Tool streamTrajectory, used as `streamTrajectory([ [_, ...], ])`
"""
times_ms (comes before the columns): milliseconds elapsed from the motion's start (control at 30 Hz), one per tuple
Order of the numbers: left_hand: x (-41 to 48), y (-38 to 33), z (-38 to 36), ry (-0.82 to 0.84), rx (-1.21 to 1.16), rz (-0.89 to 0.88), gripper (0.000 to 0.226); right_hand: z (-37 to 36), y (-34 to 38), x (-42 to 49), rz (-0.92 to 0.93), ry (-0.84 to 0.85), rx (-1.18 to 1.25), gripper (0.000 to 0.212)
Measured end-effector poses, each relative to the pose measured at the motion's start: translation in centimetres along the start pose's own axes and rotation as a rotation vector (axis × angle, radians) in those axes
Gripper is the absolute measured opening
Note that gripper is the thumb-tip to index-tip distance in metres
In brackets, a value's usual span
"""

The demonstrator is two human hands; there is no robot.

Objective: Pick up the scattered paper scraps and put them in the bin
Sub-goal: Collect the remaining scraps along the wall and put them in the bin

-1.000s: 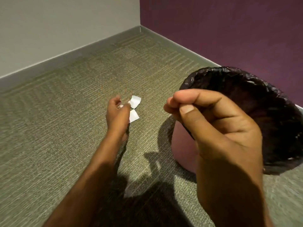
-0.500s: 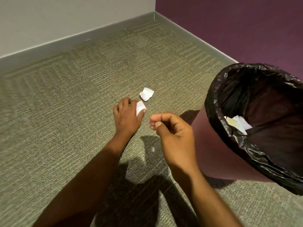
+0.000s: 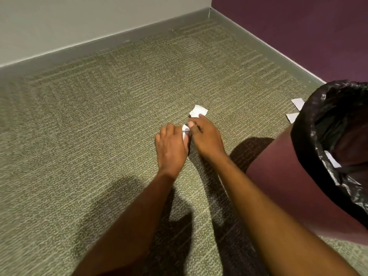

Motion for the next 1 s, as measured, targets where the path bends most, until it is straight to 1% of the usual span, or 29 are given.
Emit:
streamTrajectory([
  [133,-0.2,0.2,-0.1,0.023,0.009,0.007,0.028,-0.7,0.5,1.5,-0.068,0.185,-0.160,0.066],
  [167,-0.2,0.3,-0.1,0.024,0.003,0.011,0.027,-0.8,0.4,1.7,-0.062,0.207,-0.205,0.071],
  [233,-0.2,0.4,-0.1,0.016,-0.029,0.027,0.026,-1.0,0.1,2.0,0.006,0.198,-0.283,0.074],
  [300,-0.3,0.5,-0.1,-0.003,-0.053,0.033,0.027,-1.5,-0.8,2.2,0.046,0.161,-0.306,0.073],
  [367,-0.3,0.6,0.0,-0.017,-0.059,0.026,0.027,-1.7,-1.6,1.9,0.066,0.118,-0.275,0.068],
  [400,-0.3,0.7,-0.1,-0.022,-0.064,0.021,0.026,-1.5,-1.8,1.5,0.088,0.092,-0.257,0.063],
  [467,-0.3,0.7,-0.1,-0.023,-0.073,0.015,0.026,-1.2,-2.4,0.8,0.148,0.032,-0.220,0.045],
  [500,-0.3,0.7,0.0,-0.020,-0.073,0.014,0.026,-1.0,-2.7,0.5,0.181,0.012,-0.199,0.040],
  [567,-0.3,0.7,0.1,-0.014,-0.078,0.016,0.026,-0.7,-3.1,0.0,0.232,0.011,-0.202,0.037],
  [633,-0.3,0.6,0.1,-0.011,-0.088,0.019,0.022,-0.7,-3.2,0.1,0.262,0.022,-0.245,0.040],
  [700,-0.4,0.5,0.3,-0.011,-0.112,0.040,0.020,-0.6,-2.5,0.5,0.238,0.030,-0.264,0.040],
  [733,-0.4,0.6,0.5,-0.017,-0.136,0.076,0.020,-0.7,-2.1,0.7,0.225,0.047,-0.285,0.040],
  [800,-0.3,1.0,1.2,-0.044,-0.194,0.204,0.024,-0.7,-1.3,1.0,0.233,0.097,-0.384,0.042],
  [867,-0.4,1.3,1.9,-0.081,-0.249,0.300,0.028,-1.0,-1.1,1.2,0.224,0.144,-0.479,0.053],
  [933,-0.4,1.6,2.3,-0.108,-0.283,0.326,0.030,-1.1,-1.1,1.3,0.183,0.137,-0.485,0.061],
  [1000,-0.5,1.7,2.6,-0.121,-0.322,0.351,0.030,-1.0,-1.1,1.2,0.140,0.081,-0.408,0.061],
])
Point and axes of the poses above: each hand's wrist, its own x-axis towards the middle knuckle, its own z-axis out of the back of the hand, y = z × x, the point moved 4 cm from there along x, towards the middle knuckle, and after that the axes turned 13 degrees about -y, right-handed, at the moved point
